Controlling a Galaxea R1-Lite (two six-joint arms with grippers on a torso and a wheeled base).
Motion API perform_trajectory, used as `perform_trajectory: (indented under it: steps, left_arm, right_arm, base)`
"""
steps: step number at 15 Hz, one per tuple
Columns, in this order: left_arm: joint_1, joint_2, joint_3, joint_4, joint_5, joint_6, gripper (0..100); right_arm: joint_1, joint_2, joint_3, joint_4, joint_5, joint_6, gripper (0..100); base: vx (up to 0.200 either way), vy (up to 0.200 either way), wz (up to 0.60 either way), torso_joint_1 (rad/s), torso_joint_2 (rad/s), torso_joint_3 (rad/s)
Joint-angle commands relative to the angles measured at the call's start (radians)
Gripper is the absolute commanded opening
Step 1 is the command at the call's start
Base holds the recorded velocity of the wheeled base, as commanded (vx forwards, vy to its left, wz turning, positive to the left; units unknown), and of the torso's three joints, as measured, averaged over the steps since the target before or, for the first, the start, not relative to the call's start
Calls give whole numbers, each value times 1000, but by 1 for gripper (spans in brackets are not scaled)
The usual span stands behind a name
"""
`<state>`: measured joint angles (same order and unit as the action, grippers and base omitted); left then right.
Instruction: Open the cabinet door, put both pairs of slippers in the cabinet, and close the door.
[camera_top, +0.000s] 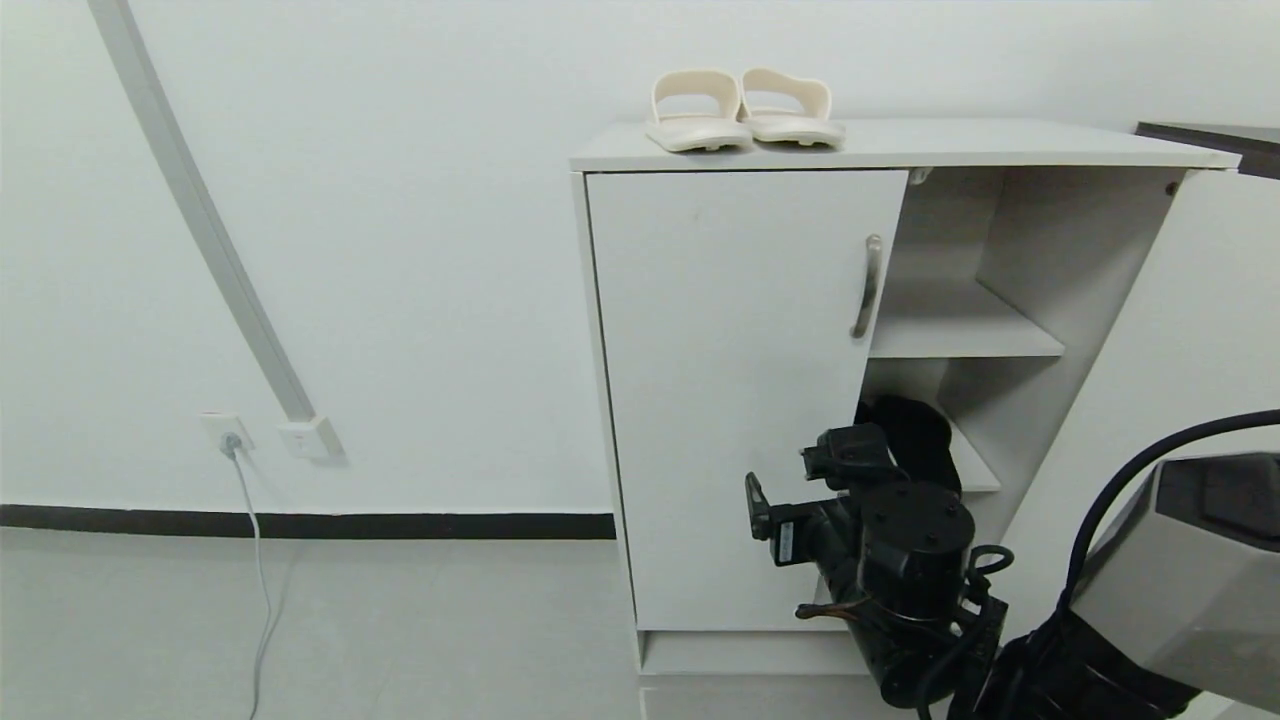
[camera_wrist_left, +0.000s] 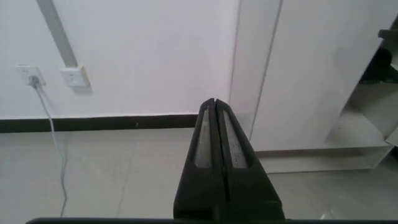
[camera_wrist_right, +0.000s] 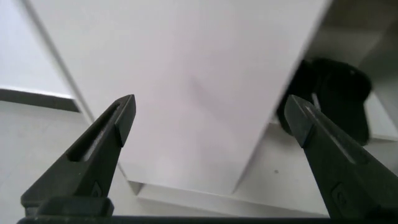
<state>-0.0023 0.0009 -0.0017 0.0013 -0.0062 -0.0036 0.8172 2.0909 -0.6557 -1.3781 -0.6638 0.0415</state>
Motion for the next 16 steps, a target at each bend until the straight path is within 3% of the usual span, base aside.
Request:
perform_trajectory:
  steps: [1,7,16]
  left_arm:
    - [-1,1,0,0,0,-1,0]
    - [1,1,0,0,2,-3,0]
    - [-1,1,0,0,2,-4,0]
  right_arm:
    - [0,1,2,-6,0,0,100]
    - [0,3,25,-84,24,-28,100]
    - [0,11,47,-90,29,-55,100]
  base:
    - [0,0,0,0,0,0]
    - [0,0,0,0,0,0]
    - [0,0,0,0,0,0]
